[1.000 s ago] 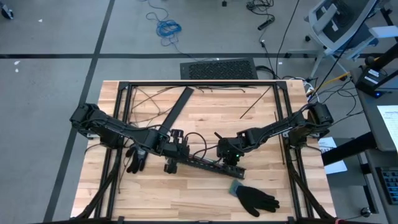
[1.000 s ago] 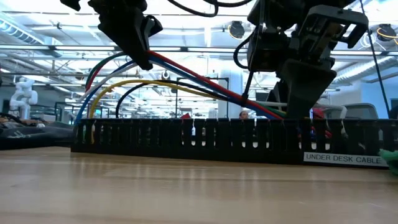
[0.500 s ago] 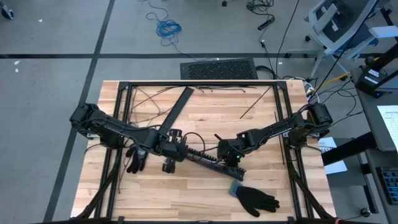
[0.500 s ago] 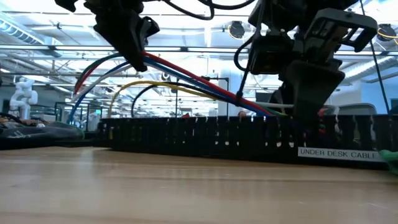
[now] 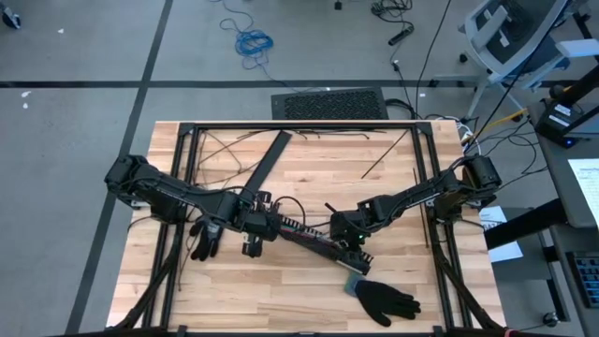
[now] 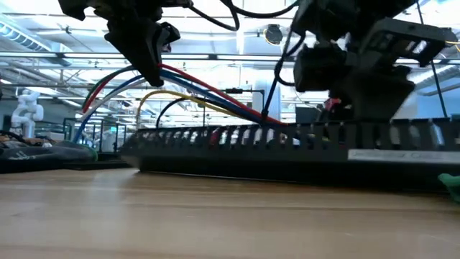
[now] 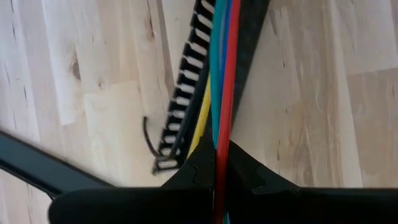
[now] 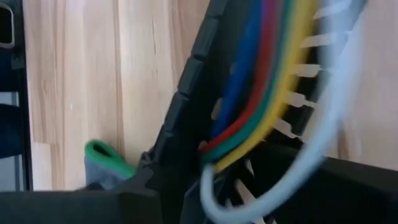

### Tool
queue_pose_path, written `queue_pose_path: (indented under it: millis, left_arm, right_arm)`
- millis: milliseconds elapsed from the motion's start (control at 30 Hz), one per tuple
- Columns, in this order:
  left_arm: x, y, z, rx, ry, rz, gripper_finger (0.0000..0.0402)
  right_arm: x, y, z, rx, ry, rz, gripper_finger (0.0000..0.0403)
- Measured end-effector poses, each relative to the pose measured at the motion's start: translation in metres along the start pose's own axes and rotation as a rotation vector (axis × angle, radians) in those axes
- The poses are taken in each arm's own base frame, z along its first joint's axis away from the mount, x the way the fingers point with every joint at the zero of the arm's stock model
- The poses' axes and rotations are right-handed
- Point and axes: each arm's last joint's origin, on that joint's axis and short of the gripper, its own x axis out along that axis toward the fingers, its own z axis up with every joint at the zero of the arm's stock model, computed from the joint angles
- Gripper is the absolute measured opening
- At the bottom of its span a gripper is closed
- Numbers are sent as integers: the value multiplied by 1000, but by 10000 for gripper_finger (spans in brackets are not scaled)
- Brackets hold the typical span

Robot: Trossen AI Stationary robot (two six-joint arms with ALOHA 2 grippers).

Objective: Ziptie cables
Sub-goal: Put the ziptied cable wires into the cable duct

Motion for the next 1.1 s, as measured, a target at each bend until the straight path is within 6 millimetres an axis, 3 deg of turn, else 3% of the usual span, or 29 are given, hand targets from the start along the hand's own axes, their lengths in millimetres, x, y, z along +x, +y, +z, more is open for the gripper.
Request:
queue_pose_path:
  millis: [367,867,1100]
  left_arm:
    - [6,-1,5,-5,-17,9,15]
    - [36,-8,10,15,46,31,16]
    - [33,2,11,-15,32,59,75]
  right_arm:
    - [-3,7,-2,-27,-24,-24,164]
    - [1,23,-8,-92,-25,-35,166]
    - [4,31,-11,-122,-33,-45,167]
